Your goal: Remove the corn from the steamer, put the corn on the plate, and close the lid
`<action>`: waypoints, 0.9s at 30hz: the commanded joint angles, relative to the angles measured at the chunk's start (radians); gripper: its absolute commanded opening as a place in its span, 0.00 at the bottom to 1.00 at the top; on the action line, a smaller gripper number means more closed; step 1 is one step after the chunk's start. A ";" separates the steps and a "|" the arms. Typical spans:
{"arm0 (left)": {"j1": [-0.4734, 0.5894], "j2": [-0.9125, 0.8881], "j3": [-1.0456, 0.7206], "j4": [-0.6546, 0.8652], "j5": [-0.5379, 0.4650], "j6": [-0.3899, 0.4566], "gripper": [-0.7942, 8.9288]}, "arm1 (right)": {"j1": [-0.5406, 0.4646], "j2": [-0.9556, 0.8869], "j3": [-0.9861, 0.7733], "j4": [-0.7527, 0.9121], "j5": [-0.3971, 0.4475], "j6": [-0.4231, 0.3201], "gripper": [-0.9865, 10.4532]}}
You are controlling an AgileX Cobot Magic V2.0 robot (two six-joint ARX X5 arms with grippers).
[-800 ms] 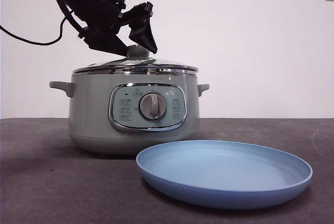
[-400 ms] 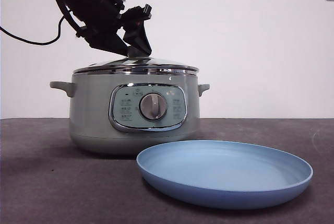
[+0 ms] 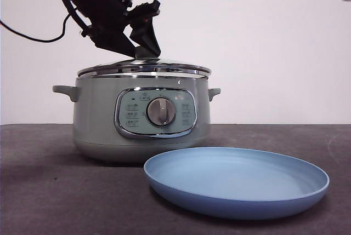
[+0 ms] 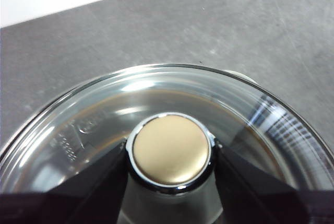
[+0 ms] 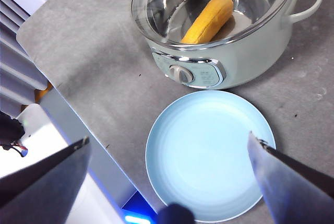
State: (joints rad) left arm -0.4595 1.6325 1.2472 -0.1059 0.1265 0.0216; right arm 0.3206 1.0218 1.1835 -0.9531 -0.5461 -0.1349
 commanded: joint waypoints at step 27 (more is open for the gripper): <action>-0.005 -0.499 0.171 -0.521 0.032 0.035 0.07 | 0.002 -0.001 0.002 0.033 0.000 0.016 0.53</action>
State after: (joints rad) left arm -0.4614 1.1622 1.3952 -0.6552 0.1513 0.0448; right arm 0.3206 1.0218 1.1835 -0.9352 -0.5465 -0.1307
